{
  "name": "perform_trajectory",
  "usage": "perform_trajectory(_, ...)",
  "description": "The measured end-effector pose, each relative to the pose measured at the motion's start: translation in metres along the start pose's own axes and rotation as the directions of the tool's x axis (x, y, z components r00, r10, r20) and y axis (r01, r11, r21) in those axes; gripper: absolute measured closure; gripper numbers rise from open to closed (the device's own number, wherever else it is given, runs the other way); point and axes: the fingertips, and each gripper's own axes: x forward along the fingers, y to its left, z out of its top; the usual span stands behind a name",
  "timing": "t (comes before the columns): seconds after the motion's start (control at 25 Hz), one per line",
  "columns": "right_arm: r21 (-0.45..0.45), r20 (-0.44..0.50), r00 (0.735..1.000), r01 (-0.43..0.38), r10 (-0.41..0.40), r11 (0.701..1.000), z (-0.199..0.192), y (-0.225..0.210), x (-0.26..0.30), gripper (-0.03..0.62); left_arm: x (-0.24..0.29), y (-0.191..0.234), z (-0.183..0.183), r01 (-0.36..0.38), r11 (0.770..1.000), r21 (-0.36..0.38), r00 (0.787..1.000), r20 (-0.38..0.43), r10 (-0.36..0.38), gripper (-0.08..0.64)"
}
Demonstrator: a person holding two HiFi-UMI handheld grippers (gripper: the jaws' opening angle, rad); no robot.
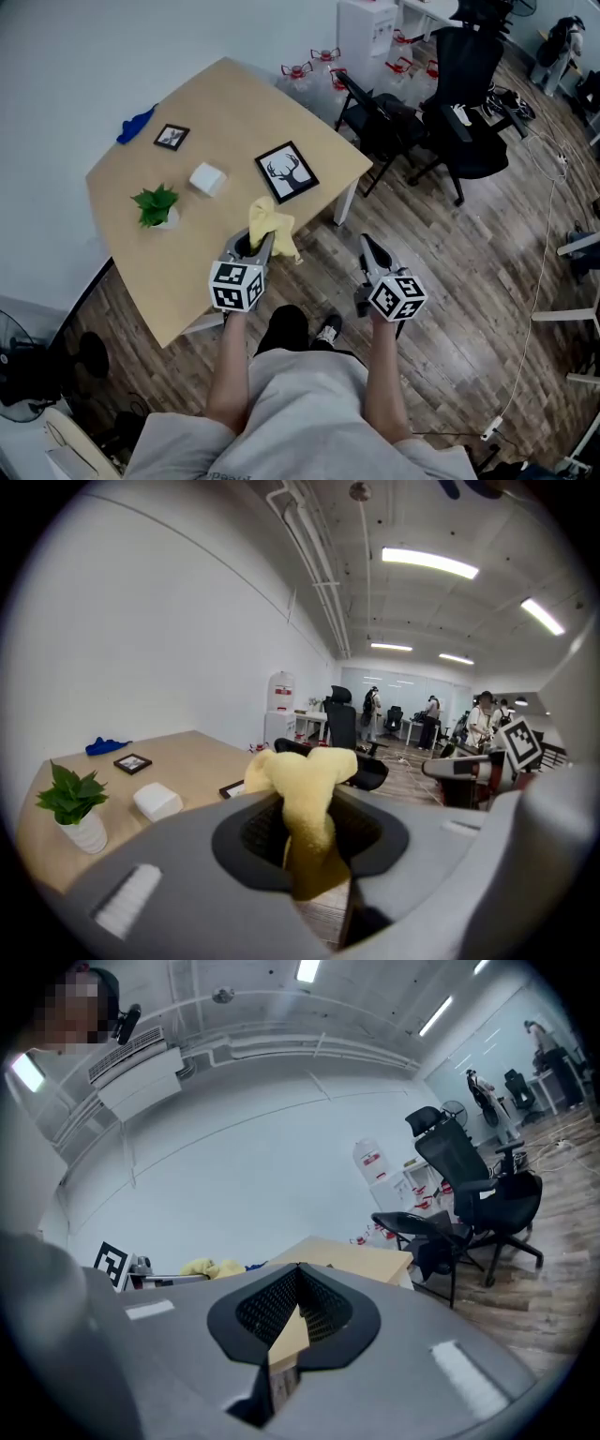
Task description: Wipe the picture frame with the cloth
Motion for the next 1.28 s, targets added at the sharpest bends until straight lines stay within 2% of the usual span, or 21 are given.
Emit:
perform_trajectory(0.2, -0.016, -0.072, 0.997, -0.041, 0.040, 0.999, -0.017, -0.001, 0.033, 0.591, 0.004, 0.025, -0.017, -0.054, 0.997, -0.051, 0.998, -0.027, 0.053, 0.410)
perform_trajectory(0.36, -0.075, -0.082, 0.996, -0.026, 0.020, 0.997, -0.031, -0.007, 0.069, 0.591, 0.019, 0.055, -0.031, -0.074, 0.994, -0.080, 0.996, -0.053, 0.070, 0.410)
perform_trajectory(0.48, -0.050, -0.100, 0.995, -0.031, 0.026, 0.998, -0.027, -0.021, 0.102, 0.591, 0.045, 0.073, -0.029, -0.070, 0.992, -0.103, 0.997, -0.048, 0.065, 0.410)
perform_trajectory(0.56, -0.041, -0.149, 0.988, -0.050, 0.043, 0.998, -0.028, -0.027, 0.124, 0.591, 0.062, 0.085, -0.027, -0.072, 0.989, -0.126, 0.997, -0.050, 0.066, 0.410)
perform_trajectory(0.8, -0.101, -0.322, 0.941, -0.142, 0.103, 0.985, -0.042, -0.038, 0.203, 0.591, 0.117, 0.125, -0.035, -0.079, 0.980, -0.182, 0.993, -0.101, 0.061, 0.410)
perform_trajectory(1.0, -0.189, -0.426, 0.901, -0.182, 0.087, 0.965, -0.047, -0.061, 0.265, 0.591, 0.155, 0.145, -0.050, -0.079, 0.972, -0.223, 0.989, -0.142, 0.047, 0.410)
perform_trajectory(1.28, -0.285, -0.583, 0.811, -0.261, 0.049, 0.922, -0.090, -0.071, 0.346, 0.589, 0.182, 0.180, -0.049, -0.085, 0.970, -0.227, 0.985, -0.165, 0.048, 0.410)
